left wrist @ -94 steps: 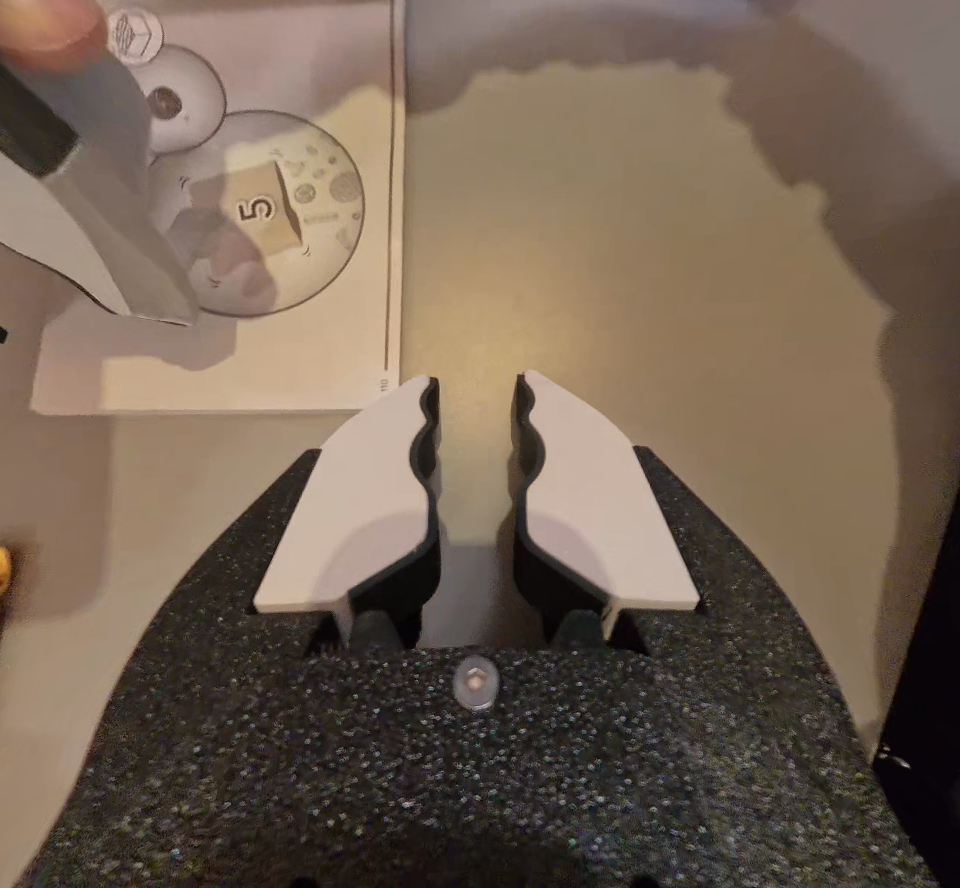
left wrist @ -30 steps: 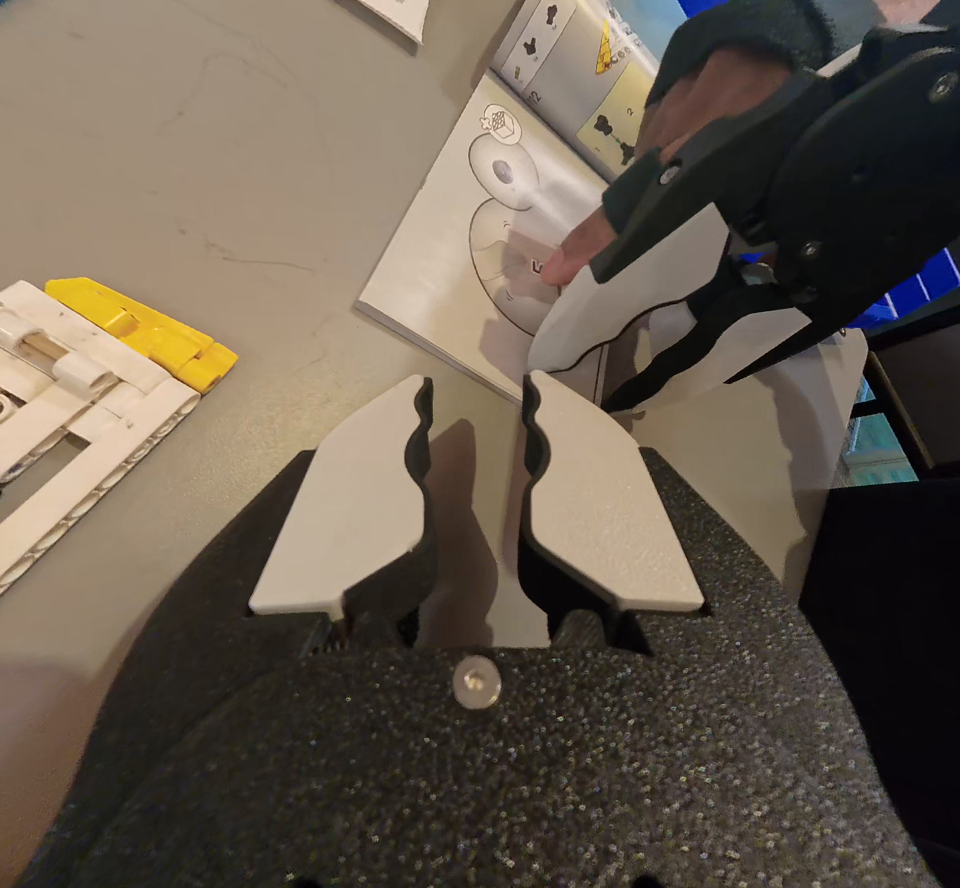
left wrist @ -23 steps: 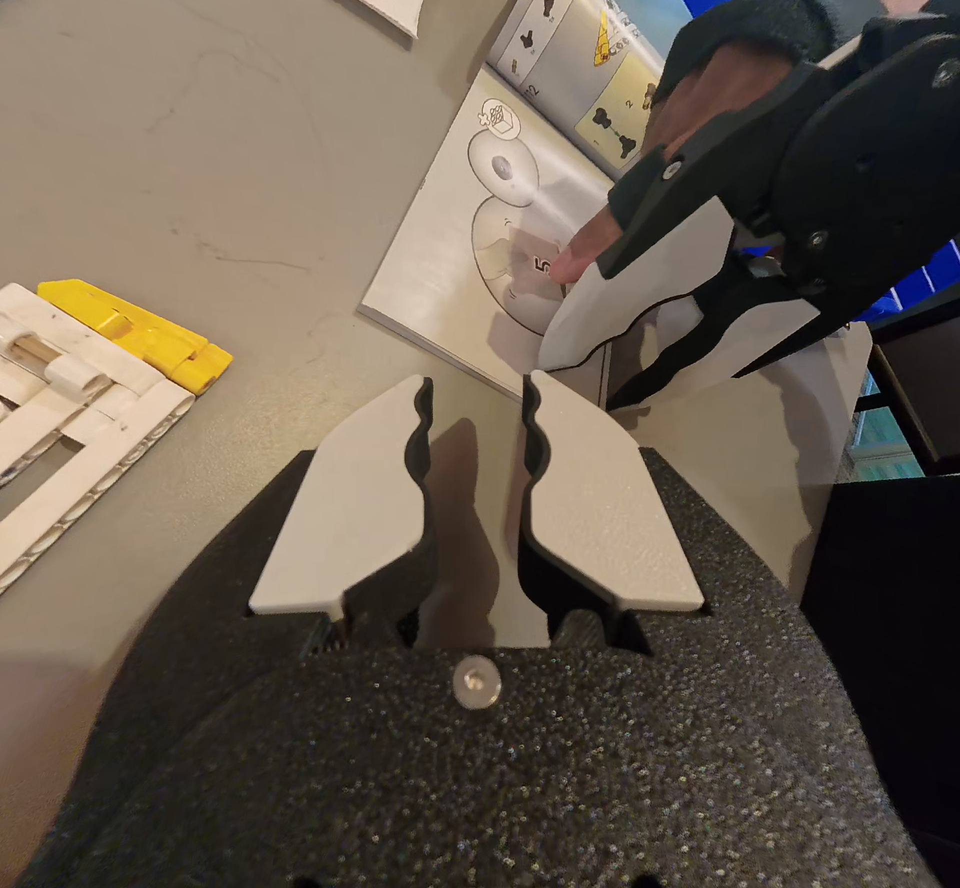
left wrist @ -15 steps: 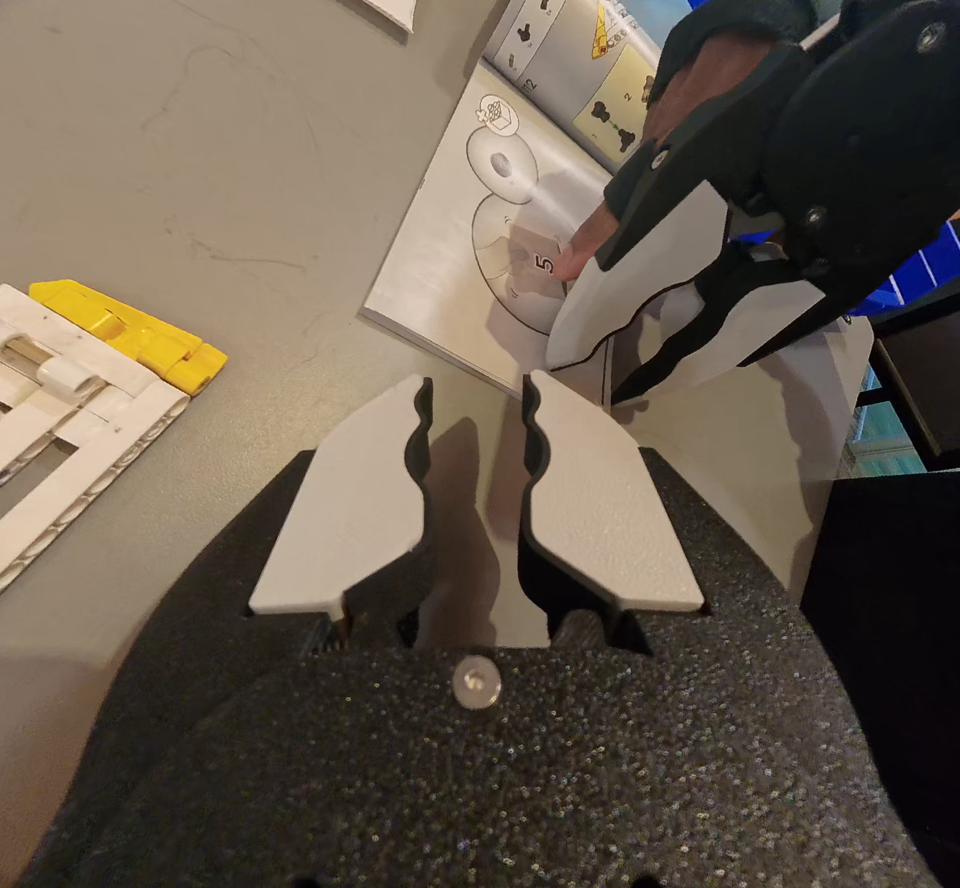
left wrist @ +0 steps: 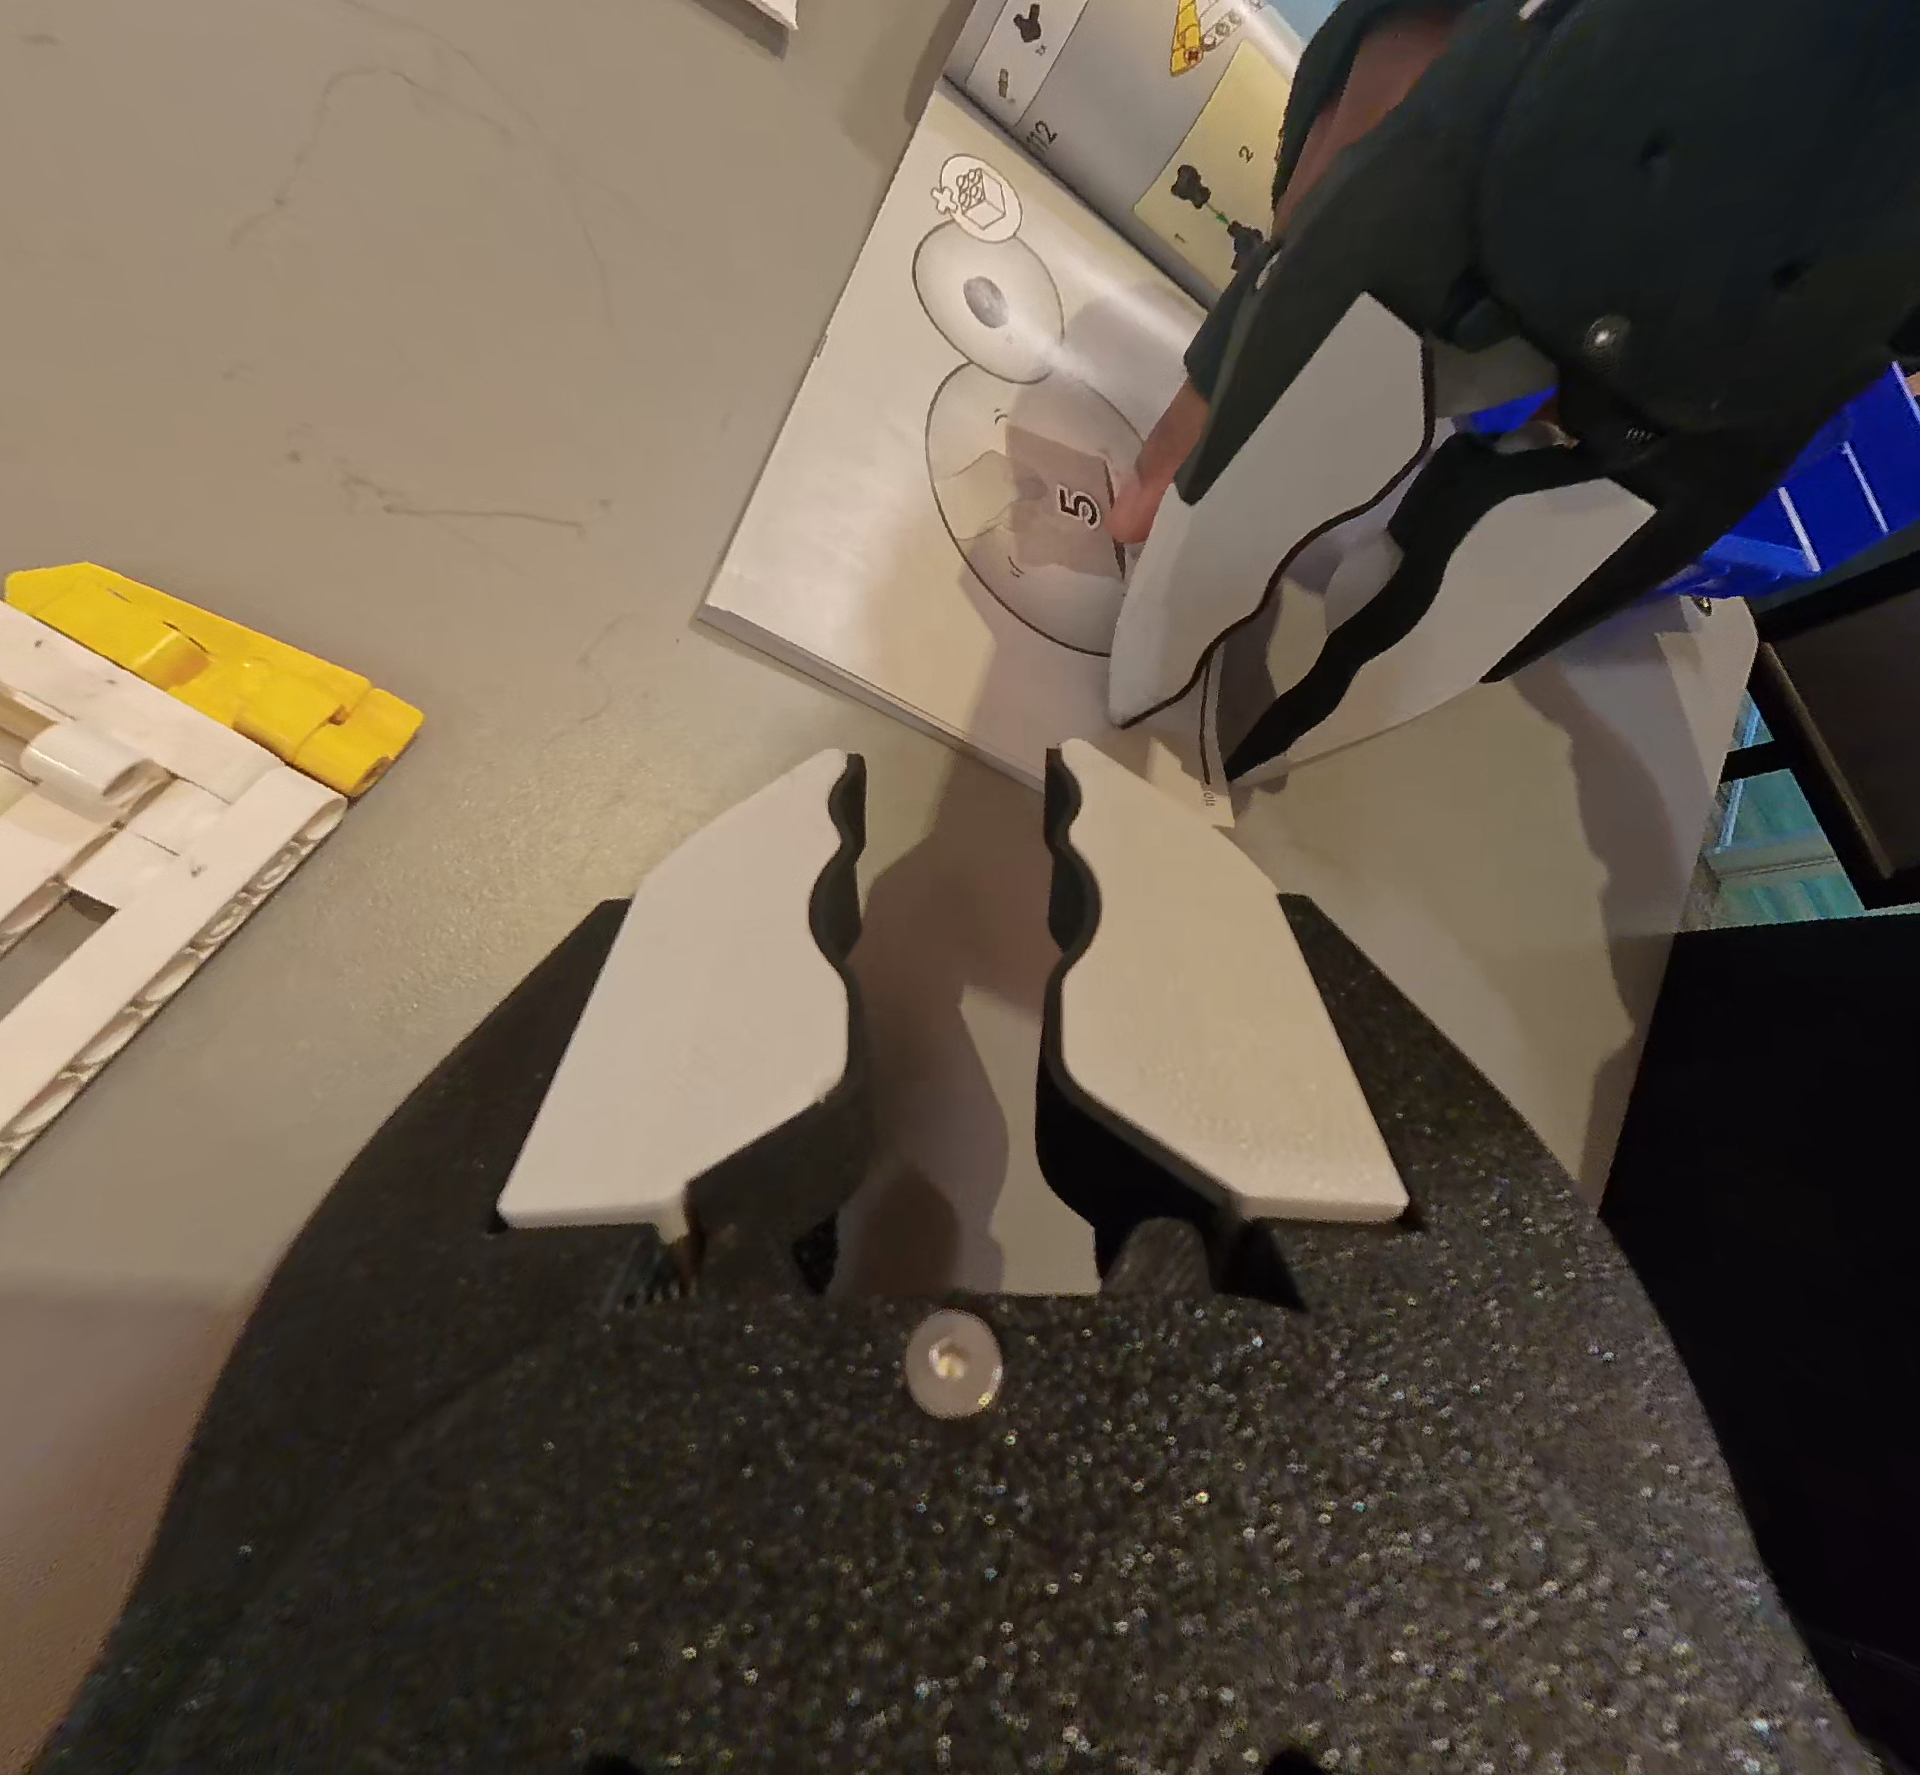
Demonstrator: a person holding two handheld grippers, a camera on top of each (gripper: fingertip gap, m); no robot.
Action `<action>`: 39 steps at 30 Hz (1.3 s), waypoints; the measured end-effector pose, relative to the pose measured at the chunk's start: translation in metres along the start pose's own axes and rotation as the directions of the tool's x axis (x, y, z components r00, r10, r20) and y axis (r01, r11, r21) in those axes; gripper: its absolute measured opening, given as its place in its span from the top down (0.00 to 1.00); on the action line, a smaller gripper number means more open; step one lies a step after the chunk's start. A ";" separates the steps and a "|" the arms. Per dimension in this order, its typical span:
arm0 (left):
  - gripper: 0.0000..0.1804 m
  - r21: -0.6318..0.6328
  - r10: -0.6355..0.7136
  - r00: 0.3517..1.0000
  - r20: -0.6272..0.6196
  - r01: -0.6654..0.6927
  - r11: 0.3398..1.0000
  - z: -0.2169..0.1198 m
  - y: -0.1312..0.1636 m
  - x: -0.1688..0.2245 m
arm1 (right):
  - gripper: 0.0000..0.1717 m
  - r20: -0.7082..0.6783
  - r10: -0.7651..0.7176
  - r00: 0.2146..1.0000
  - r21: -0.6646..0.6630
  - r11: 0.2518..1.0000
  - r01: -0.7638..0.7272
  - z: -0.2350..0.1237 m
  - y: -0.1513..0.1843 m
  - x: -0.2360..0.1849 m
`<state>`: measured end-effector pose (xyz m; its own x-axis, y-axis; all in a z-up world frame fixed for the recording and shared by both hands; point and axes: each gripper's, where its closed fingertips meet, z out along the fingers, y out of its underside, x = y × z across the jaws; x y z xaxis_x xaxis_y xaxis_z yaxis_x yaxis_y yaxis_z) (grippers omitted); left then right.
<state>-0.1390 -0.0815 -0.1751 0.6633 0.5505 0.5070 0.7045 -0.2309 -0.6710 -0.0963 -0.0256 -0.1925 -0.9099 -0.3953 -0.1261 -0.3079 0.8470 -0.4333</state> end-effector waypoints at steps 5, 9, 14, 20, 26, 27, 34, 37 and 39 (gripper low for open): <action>0.81 -0.003 0.005 1.000 0.001 -0.005 1.000 0.000 0.000 0.000 | 0.86 0.004 0.033 0.999 0.014 0.999 -0.033 -0.002 0.002 -0.001; 0.81 -0.005 0.008 1.000 0.002 -0.008 1.000 0.001 0.000 0.000 | 0.92 -0.020 0.061 0.998 0.029 0.998 -0.061 -0.005 0.002 0.001; 0.81 -0.008 0.013 1.000 0.004 -0.013 1.000 0.001 0.001 0.001 | 0.95 -0.038 0.086 0.996 0.043 0.996 -0.084 -0.007 0.002 0.001; 0.81 -0.008 0.018 1.000 0.006 -0.018 1.000 0.001 0.001 0.001 | 0.98 -0.058 0.122 0.991 0.066 0.991 -0.119 -0.010 0.000 0.001; 0.81 -0.032 0.057 0.998 0.000 -0.057 0.998 0.003 0.004 0.005 | 1.00 -0.093 0.153 0.984 0.066 0.987 -0.147 -0.010 0.001 0.002; 0.81 -0.042 0.077 0.997 -0.004 -0.078 0.996 0.004 0.005 0.007 | 1.00 -0.100 0.161 0.982 0.065 0.986 -0.155 -0.010 0.001 0.002; 0.80 -0.118 0.462 0.885 -0.056 -0.465 0.877 0.016 0.023 0.036 | 1.00 -0.131 0.195 0.972 0.075 0.980 -0.186 -0.011 0.000 0.002; 0.79 -0.115 0.576 0.817 -0.028 -0.575 0.810 0.021 0.021 0.036 | 1.00 -0.135 0.199 0.971 0.087 0.978 -0.188 -0.012 -0.001 0.002; 0.81 -0.106 0.582 0.812 -0.040 -0.582 0.806 0.022 0.020 0.038 | 1.00 -0.138 0.197 0.971 0.094 0.978 -0.185 -0.012 -0.001 0.001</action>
<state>-0.1058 -0.0472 -0.1812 0.9588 0.2808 0.0432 0.2083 -0.5918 -0.7787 -0.1001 -0.0226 -0.1813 -0.9822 -0.1678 -0.0848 -0.1065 0.8683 -0.4845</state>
